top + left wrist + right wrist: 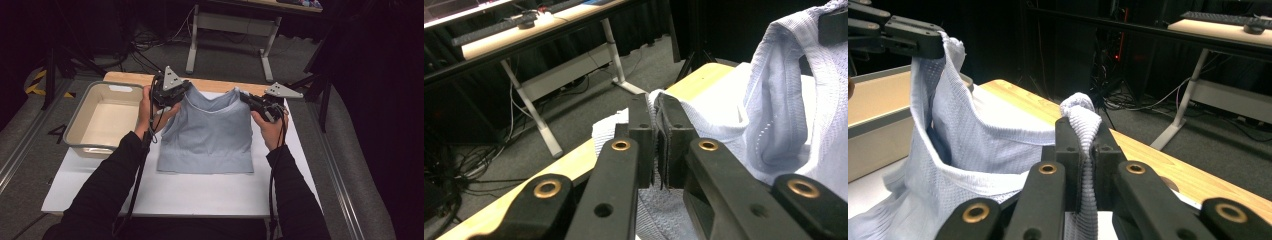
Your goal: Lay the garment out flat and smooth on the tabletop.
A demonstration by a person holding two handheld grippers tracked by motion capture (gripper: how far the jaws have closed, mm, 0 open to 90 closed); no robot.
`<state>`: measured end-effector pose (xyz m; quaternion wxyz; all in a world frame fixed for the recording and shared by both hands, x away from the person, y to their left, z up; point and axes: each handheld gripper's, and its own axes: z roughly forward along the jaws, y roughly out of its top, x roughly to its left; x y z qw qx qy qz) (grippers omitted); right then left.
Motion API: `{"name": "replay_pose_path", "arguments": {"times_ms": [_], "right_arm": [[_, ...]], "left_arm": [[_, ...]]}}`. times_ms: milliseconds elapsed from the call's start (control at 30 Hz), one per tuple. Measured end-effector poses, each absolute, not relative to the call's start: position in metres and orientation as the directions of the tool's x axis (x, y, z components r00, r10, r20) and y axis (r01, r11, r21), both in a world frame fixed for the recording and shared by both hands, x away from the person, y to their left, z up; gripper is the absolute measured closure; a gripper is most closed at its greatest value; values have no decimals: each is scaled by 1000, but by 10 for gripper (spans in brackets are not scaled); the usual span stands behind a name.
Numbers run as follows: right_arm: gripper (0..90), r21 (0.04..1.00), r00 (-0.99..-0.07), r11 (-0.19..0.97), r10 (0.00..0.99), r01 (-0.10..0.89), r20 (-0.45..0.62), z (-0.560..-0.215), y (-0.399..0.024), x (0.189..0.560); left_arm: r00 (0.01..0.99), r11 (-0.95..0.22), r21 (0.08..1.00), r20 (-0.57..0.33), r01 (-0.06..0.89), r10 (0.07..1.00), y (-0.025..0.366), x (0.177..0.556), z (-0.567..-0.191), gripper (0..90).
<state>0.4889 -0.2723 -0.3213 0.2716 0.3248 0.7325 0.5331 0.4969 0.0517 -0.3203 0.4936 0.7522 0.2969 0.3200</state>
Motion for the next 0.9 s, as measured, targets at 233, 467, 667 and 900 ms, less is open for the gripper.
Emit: {"name": "replay_pose_path", "arguments": {"times_ms": [233,467,667,900], "right_arm": [[838,943,-612,241,789,230,-53,-338,-269,514],[584,922,-552,255,832,292,-56,-353,-272,529],[544,913,-534,263,843,312,-61,-358,-280,522],[532,866,-595,351,800,357,-79,-387,-290,499]], "left_arm": [[577,-312,927,143,206,804,46,528,-341,792],[586,-278,929,88,243,806,44,538,-356,522],[589,-296,917,87,267,803,46,526,-371,459],[661,-395,878,128,271,739,45,499,-395,405]]}}
